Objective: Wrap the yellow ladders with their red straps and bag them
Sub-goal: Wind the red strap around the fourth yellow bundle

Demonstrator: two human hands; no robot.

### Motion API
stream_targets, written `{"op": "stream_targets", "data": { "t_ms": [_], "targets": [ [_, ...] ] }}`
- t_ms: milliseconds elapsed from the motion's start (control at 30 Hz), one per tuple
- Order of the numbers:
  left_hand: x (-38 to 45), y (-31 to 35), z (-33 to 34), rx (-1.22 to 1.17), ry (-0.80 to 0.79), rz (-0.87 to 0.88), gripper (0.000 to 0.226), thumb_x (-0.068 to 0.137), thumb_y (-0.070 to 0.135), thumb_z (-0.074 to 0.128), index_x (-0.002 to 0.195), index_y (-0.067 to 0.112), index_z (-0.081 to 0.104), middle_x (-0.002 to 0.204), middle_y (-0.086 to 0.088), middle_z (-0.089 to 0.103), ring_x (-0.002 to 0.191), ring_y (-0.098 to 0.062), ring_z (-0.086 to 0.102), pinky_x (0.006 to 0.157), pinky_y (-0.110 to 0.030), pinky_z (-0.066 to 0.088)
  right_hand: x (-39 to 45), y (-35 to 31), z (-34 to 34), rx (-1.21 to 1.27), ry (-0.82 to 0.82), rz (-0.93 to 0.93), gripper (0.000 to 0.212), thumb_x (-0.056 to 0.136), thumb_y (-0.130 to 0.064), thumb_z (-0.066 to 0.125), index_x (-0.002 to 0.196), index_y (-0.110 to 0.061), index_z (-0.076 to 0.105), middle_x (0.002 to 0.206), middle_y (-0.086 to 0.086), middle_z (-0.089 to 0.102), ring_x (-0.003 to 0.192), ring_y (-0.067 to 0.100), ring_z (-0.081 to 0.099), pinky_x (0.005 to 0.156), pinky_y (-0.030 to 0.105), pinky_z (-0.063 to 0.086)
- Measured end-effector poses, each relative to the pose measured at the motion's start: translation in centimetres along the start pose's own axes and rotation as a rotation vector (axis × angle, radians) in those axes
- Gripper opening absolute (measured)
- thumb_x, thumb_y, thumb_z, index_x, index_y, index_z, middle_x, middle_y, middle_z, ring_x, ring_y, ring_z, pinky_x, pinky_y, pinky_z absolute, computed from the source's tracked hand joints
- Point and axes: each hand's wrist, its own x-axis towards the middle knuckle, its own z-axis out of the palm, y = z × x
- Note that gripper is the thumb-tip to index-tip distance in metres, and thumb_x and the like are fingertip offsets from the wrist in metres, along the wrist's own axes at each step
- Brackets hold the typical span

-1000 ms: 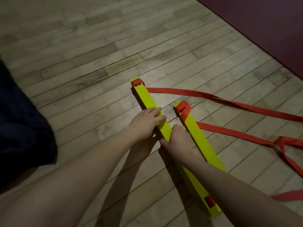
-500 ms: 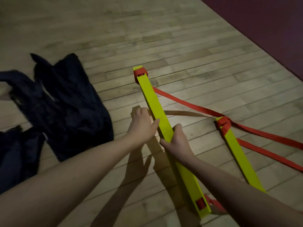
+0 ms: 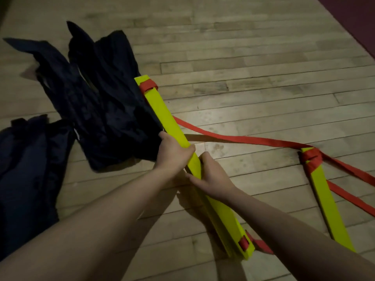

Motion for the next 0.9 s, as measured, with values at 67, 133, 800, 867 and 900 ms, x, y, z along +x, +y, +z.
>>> {"op": "stream_targets", "data": {
  "t_ms": [67,133,800,867,900],
  "targets": [
    [-0.1,-0.6,1.2,0.002,0.003,-0.025,0.052,0.081,0.025,0.071,0.108,0.008,0.030,0.093,-0.006,0.053,0.096,-0.032,0.060,0.069,-0.031,0.040,-0.2,1.3,0.3,-0.013,-0.029,-0.049,0.053,0.080,-0.068,0.048,0.089,-0.016,0.040,0.076,-0.004,0.043,0.070,0.017,0.043,0.061,0.034,0.030],
    [0.2,-1.0,2.1,0.036,-0.008,-0.041,0.052,0.079,0.026,0.070,0.106,0.009,0.030,0.099,-0.009,0.057,0.097,-0.032,0.060,0.073,-0.034,0.045,-0.3,2.3,0.4,0.044,-0.039,-0.044,0.051,0.079,-0.068,0.039,0.089,-0.018,0.044,0.078,-0.003,0.047,0.074,0.018,0.045,0.065,0.035,0.035],
    [1.3,-0.4,3.0,0.004,-0.025,-0.052,0.058,0.083,0.027,0.070,0.119,0.007,0.029,0.083,0.003,0.043,0.088,-0.025,0.053,0.078,-0.038,0.049,5.1,7.0,-1.7,-0.648,0.048,0.051,0.027,0.096,-0.011,0.043,0.123,-0.014,0.050,0.121,0.008,0.050,0.115,0.030,0.046,0.103,0.040,0.024],
    [1.1,-0.5,3.1,-0.023,-0.006,-0.055,0.055,0.082,0.027,0.071,0.113,0.009,0.030,0.085,0.003,0.043,0.089,-0.026,0.052,0.080,-0.039,0.049,4.8,7.1,-1.6,-0.623,0.039,0.006,0.021,0.096,-0.010,0.046,0.114,-0.009,0.057,0.114,0.010,0.056,0.108,0.032,0.051,0.100,0.041,0.028],
    [0.8,-0.7,3.0,-0.050,0.007,-0.065,0.054,0.081,0.027,0.071,0.110,0.011,0.029,0.087,0.001,0.045,0.090,-0.026,0.053,0.081,-0.040,0.049,4.5,6.9,-1.5,-0.588,0.036,-0.031,0.018,0.095,-0.011,0.048,0.109,-0.007,0.059,0.108,0.012,0.058,0.102,0.034,0.054,0.094,0.041,0.033]
  ]
}}
